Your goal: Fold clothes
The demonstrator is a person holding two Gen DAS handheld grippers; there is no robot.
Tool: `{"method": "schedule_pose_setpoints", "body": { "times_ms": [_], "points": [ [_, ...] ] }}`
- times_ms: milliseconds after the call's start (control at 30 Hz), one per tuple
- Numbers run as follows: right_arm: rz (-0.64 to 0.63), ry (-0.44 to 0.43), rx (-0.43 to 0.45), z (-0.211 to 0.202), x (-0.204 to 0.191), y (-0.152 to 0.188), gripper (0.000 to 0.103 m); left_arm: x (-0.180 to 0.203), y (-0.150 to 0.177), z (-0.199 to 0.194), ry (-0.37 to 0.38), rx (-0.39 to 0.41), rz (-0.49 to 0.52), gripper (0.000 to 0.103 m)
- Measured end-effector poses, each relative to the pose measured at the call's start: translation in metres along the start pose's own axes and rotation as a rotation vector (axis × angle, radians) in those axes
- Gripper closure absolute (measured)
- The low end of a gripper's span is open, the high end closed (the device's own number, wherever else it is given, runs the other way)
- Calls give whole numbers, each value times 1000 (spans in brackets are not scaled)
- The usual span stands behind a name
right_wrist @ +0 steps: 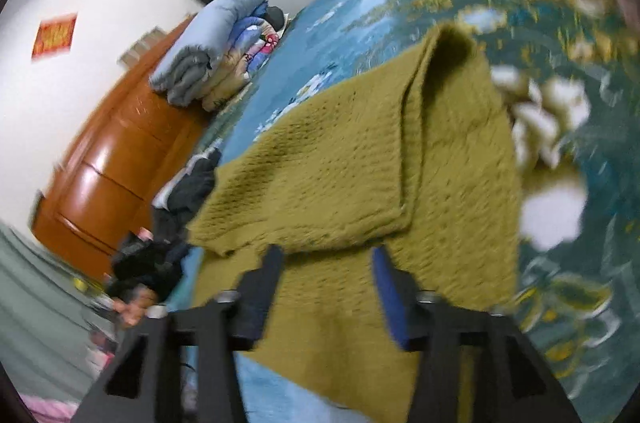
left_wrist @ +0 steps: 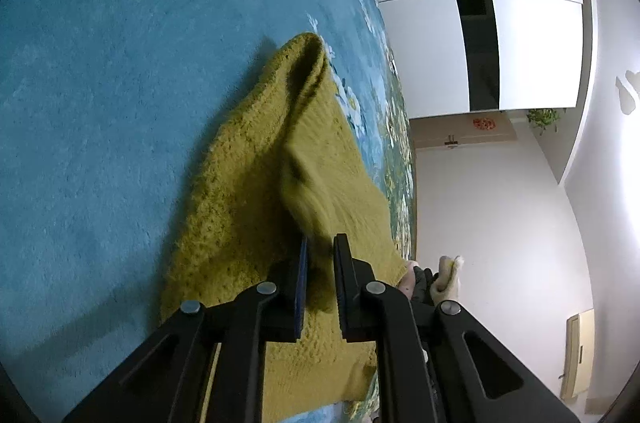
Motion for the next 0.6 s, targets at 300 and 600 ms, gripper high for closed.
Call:
{"method": "schedule_pose_setpoints", "body": {
  "times_ms": [300, 600],
  "points": [
    [239, 6, 42, 28, 24, -10, 47, 14, 2, 27, -58, -40, 59, 54],
    [271, 56, 104, 38, 24, -24, 70, 37, -3, 67, -164, -43, 165, 56]
  ]
}}
Point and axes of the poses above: each gripper's, at about its wrist camera, not at the fingertips, and z roughly the way its jaws point, x to its right, y to its underside, the point moved 3 cm from there along z, roughly the way its jaws point, and after that the axes turned 4 degrees about -z, right-handed, at the moved point
